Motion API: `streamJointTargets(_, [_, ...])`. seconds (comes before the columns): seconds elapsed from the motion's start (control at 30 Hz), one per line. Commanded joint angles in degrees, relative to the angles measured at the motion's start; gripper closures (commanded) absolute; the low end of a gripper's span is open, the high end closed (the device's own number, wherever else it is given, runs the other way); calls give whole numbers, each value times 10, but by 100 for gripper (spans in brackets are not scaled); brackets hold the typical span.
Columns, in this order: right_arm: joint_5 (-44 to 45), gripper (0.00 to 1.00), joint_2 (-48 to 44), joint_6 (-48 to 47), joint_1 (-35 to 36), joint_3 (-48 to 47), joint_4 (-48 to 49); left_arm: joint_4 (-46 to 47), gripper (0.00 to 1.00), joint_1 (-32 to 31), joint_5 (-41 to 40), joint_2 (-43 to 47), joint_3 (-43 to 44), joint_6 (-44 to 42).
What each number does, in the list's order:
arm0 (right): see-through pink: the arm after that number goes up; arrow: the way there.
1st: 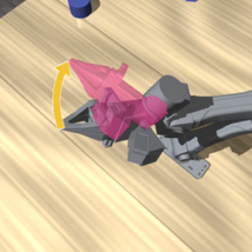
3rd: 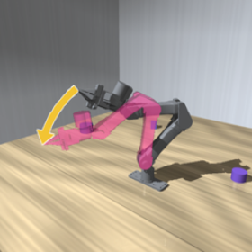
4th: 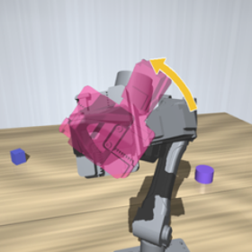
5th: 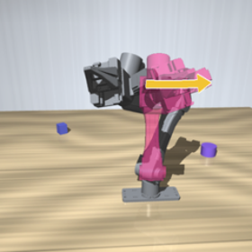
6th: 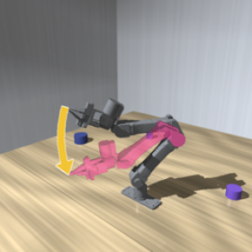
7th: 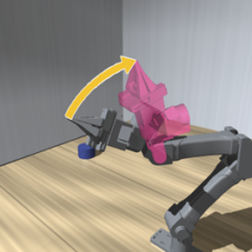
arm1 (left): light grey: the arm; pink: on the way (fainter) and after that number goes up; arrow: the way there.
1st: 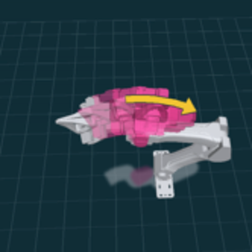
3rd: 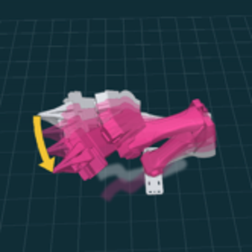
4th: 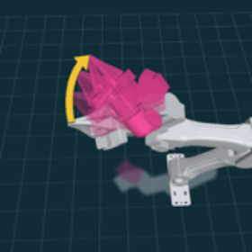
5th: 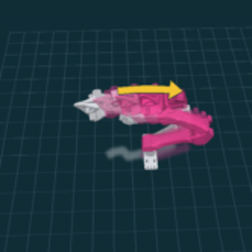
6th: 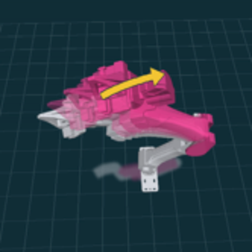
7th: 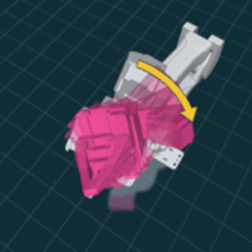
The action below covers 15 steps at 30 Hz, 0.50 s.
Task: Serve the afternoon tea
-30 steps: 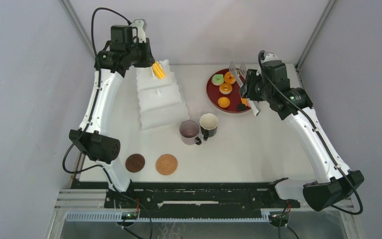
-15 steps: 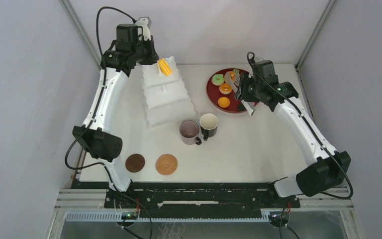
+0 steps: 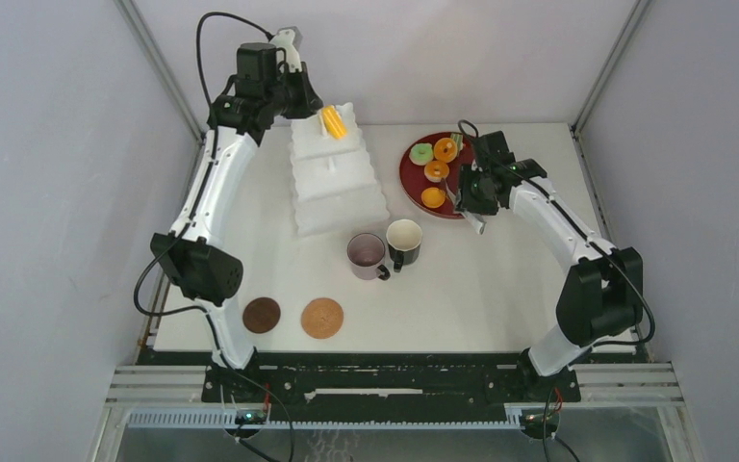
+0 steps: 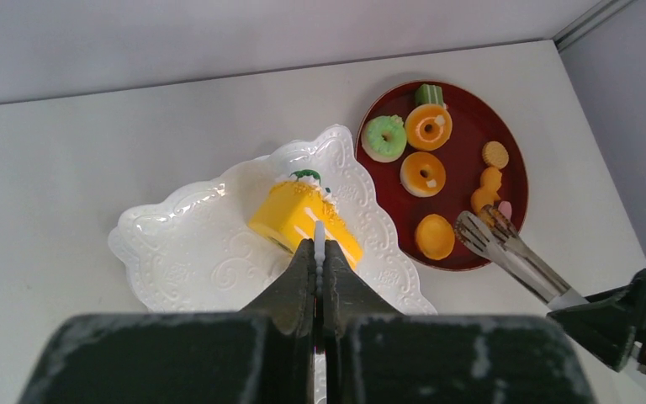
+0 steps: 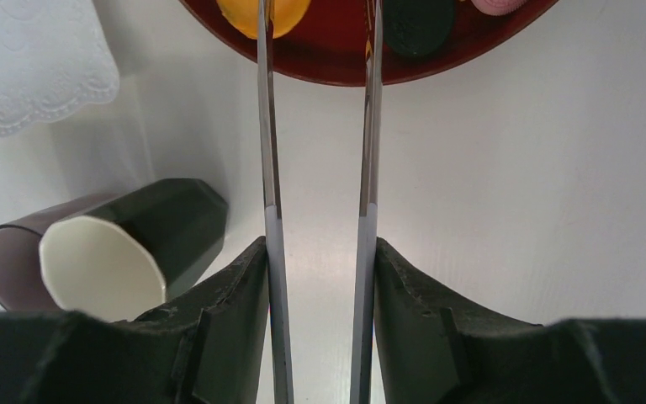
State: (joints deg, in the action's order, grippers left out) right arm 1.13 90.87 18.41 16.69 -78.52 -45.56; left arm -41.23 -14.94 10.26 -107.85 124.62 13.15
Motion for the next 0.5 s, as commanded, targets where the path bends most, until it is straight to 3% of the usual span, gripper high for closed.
streamJointTargets(0.0, [-38, 48, 2, 14, -21, 6, 59, 68, 100, -13, 24, -2, 60, 27])
streamJointTargets(0.13, [-66, 47, 20, 20, -31, 14, 72, 67, 98, -15, 21, -7, 63, 28])
streamJointTargets(0.33, [-123, 48, 40, 37, -45, 27, 93, 54, 64, -16, 10, -1, 63, 26])
streamJointTargets(0.47, [-143, 54, 41, 43, -48, 36, 102, 49, 48, -16, 1, 11, 63, 25])
